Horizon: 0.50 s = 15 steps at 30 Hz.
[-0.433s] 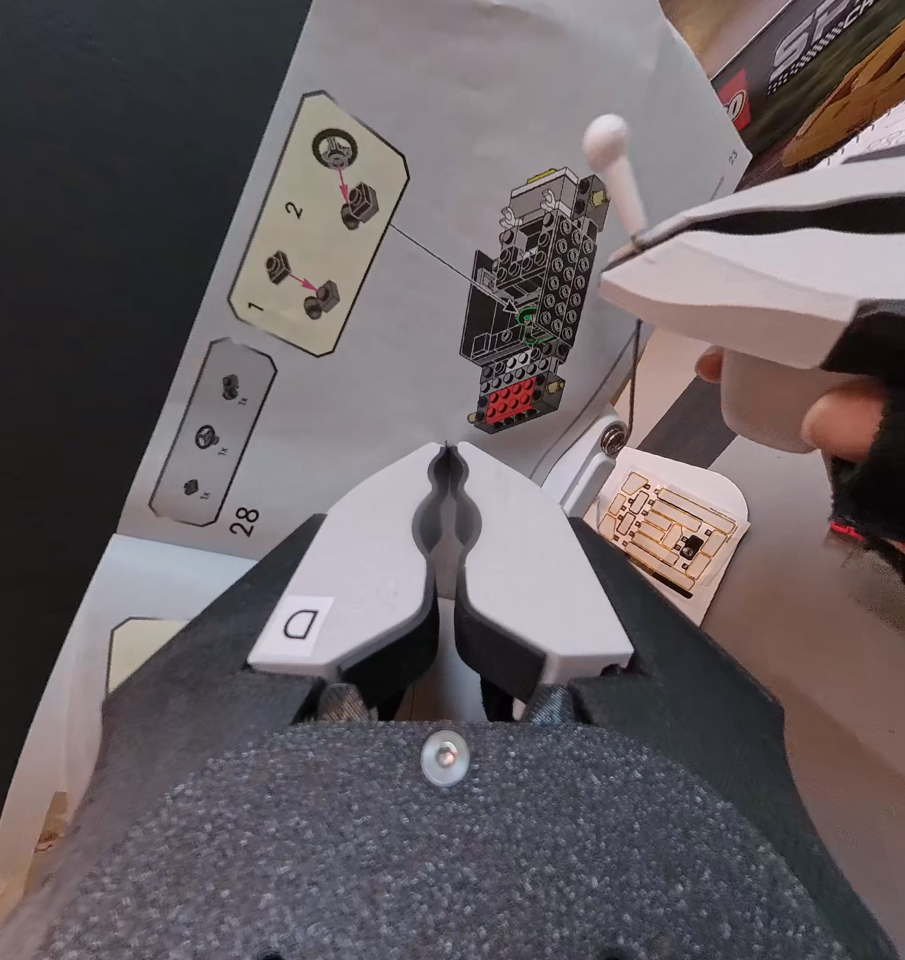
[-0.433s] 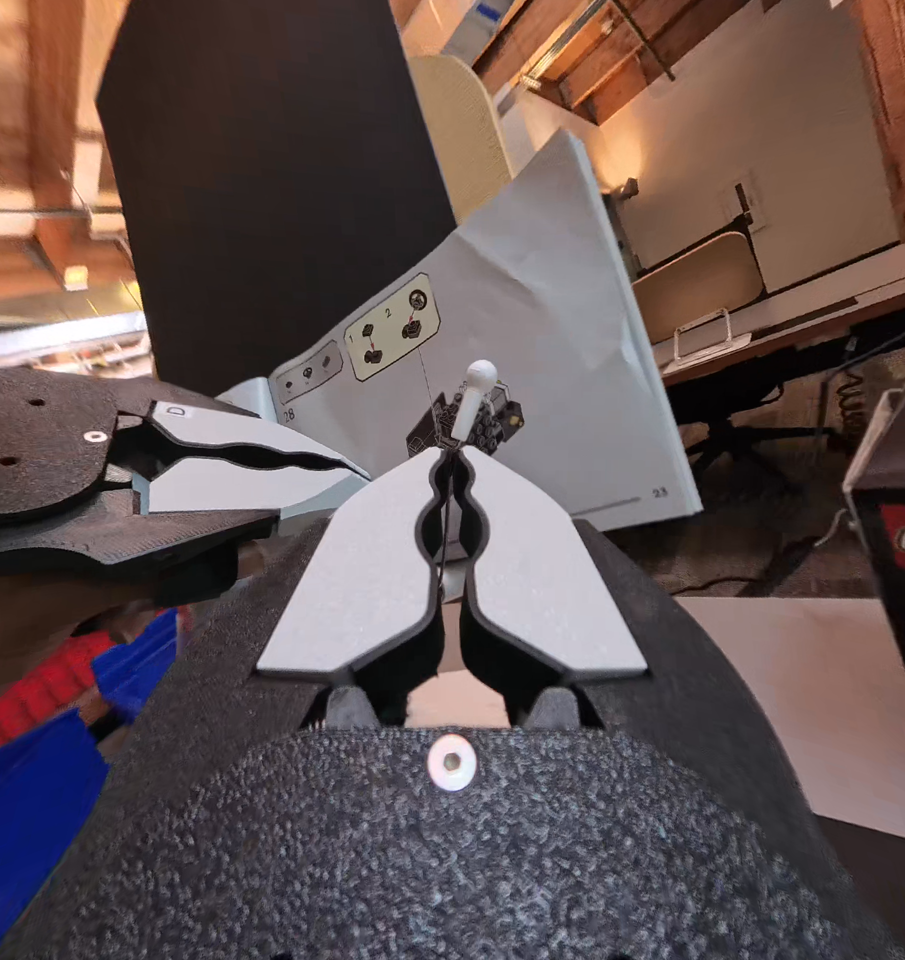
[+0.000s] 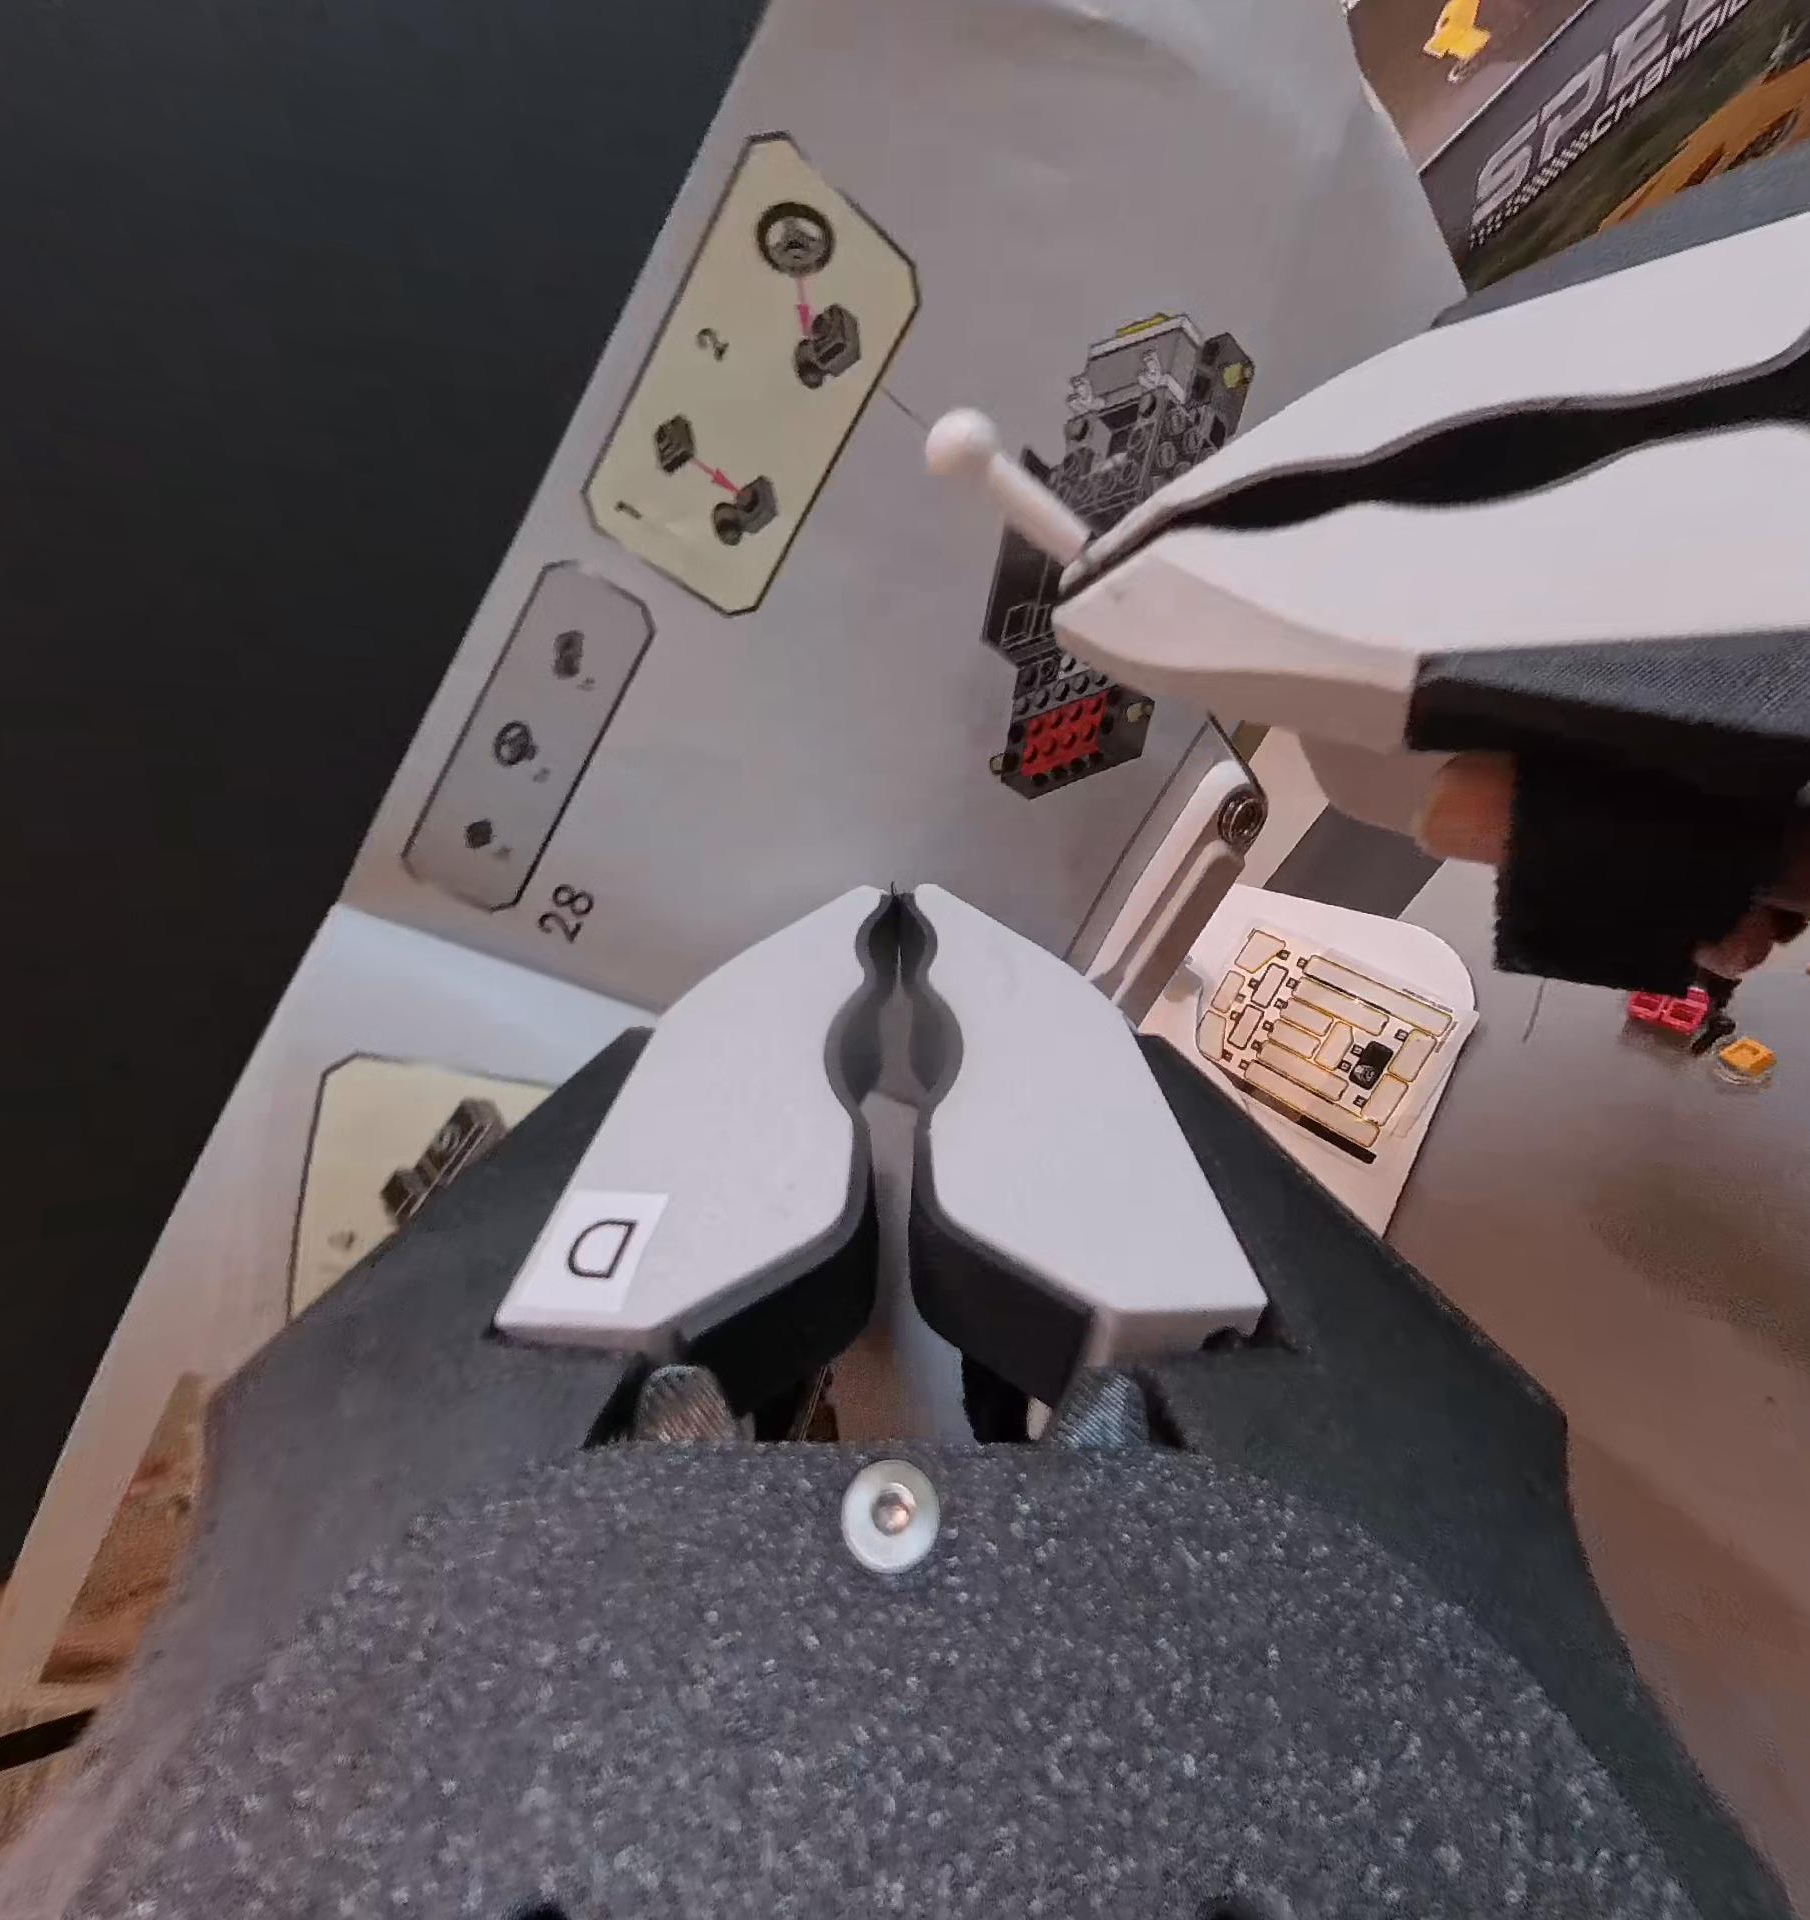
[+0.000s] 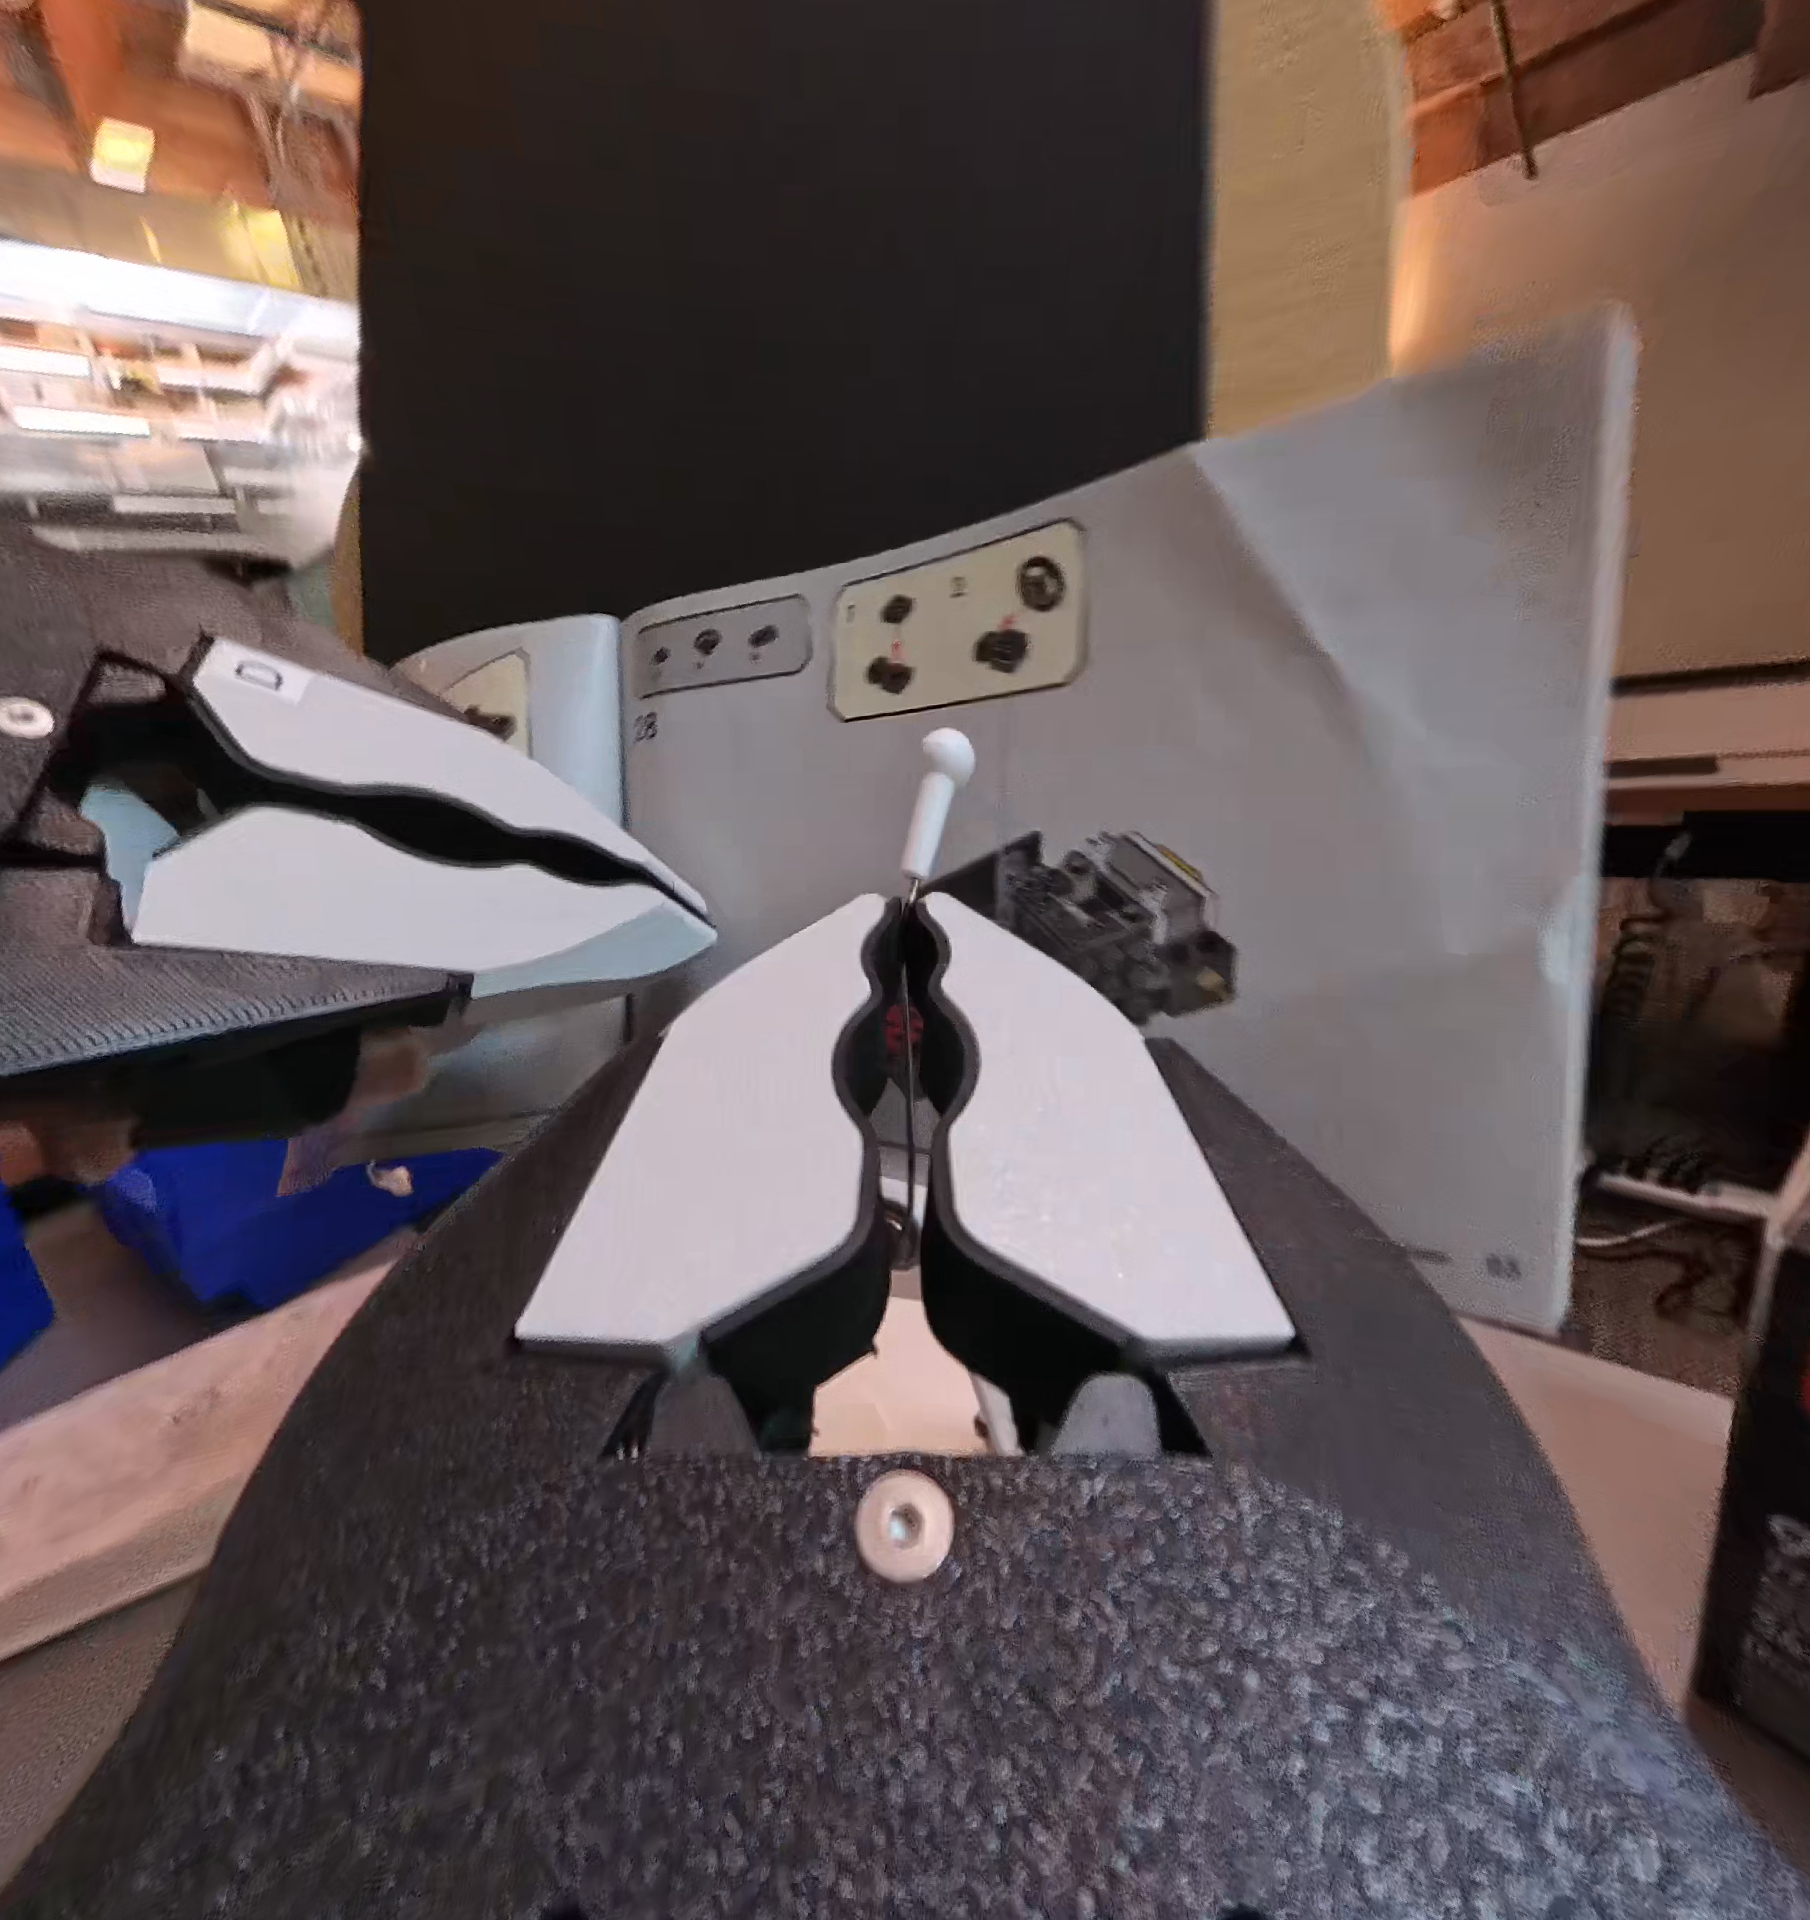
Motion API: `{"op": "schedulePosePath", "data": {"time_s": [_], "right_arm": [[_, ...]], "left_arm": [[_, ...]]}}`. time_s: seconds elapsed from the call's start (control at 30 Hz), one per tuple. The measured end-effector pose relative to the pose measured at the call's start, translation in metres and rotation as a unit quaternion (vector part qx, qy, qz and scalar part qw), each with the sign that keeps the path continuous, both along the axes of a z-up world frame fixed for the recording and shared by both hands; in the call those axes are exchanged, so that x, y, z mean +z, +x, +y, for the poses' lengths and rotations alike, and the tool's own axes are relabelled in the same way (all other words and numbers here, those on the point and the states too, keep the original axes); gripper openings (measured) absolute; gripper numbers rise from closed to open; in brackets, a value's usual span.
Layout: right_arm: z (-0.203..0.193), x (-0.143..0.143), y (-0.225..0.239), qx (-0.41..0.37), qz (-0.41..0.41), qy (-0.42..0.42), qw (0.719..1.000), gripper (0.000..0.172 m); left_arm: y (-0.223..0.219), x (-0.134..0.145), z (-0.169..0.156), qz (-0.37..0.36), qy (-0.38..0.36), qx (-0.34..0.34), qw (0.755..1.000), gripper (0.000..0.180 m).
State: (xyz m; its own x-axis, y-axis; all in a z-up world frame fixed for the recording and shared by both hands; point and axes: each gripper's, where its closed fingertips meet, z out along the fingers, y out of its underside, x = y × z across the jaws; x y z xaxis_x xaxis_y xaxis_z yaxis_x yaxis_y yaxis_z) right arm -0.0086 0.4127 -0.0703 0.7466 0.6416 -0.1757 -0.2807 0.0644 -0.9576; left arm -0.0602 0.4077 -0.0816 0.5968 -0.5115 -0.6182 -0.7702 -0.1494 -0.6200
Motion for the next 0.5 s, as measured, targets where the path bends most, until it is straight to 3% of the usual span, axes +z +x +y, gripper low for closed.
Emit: {"op": "schedulePosePath", "data": {"time_s": [0.03,0.27,0.5], "right_arm": [[-0.001,0.001,-0.007,0.002,-0.025,0.008,1.000,0.000],[-0.002,-0.010,-0.041,-0.023,-0.222,0.065,0.973,0.001],[-0.005,-0.015,-0.045,-0.009,-0.338,0.095,0.936,0.001]], "left_arm": [[-0.004,0.002,-0.002,-0.003,0.002,0.002,1.000,0.000],[-0.035,0.004,-0.009,0.001,0.014,0.020,1.000,0.000],[-0.076,-0.008,-0.020,-0.001,0.011,0.059,0.998,0.000]]}}
